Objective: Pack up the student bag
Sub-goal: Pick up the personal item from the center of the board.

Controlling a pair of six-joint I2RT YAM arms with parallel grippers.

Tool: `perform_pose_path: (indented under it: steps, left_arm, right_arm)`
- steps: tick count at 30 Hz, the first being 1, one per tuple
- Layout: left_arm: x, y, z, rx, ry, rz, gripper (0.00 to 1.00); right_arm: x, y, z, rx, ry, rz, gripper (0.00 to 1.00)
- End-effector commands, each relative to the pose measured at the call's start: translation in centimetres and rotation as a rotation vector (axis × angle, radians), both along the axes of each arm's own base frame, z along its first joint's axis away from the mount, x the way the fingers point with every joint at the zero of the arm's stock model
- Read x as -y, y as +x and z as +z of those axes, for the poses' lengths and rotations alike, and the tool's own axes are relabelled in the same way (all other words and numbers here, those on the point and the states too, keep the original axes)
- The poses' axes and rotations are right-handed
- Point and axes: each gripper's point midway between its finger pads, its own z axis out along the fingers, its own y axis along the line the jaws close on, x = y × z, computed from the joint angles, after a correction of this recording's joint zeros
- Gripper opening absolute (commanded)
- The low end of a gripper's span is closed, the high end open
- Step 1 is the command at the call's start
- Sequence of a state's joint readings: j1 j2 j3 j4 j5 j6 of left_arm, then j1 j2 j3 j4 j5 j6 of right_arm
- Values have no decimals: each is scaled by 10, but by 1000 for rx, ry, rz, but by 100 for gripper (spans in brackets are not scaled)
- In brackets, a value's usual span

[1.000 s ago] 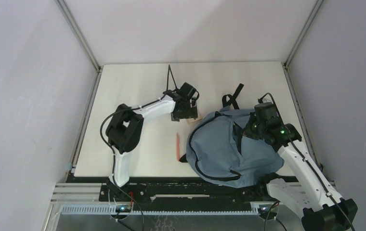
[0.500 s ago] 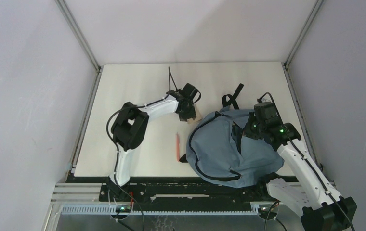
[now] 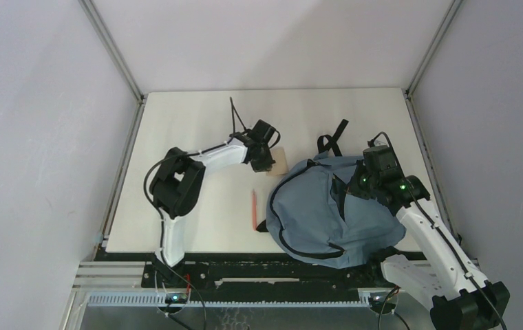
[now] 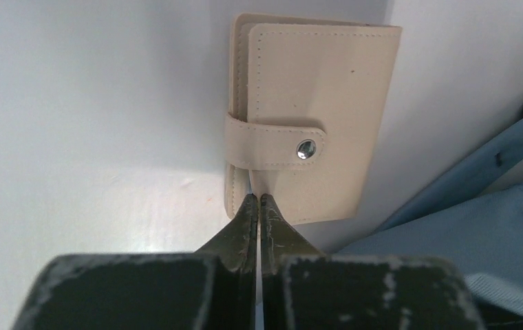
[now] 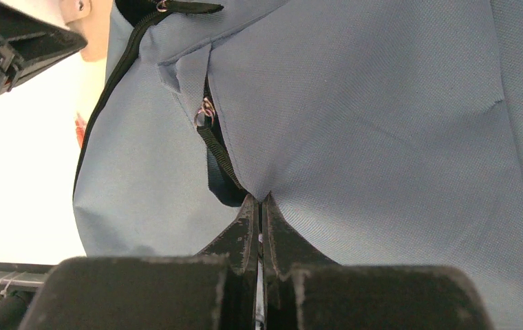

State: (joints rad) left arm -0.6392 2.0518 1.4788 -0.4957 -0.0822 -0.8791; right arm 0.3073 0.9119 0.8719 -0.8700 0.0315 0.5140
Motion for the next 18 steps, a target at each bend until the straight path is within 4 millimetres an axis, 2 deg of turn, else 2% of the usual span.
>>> perform_pose_path:
  steps: [1,3,8,11,18]
  left_arm:
    - [-31,2,49,142,59,5,0]
    - [-41,1,62,175,73,8,0]
    - [-62,-5,73,191,77,-13,0]
    - [-67,-9,85,217,75,-38,0]
    - [-62,-22,131,302,-8,-110,0]
  right_arm:
    - [1,7,12,64,9,6,0]
    - [2,7,12,64,9,2,0]
    - [1,7,11,62,13,-1,0]
    - [1,7,11,62,14,-1,0]
    - [1,8,11,62,16,-4,0]
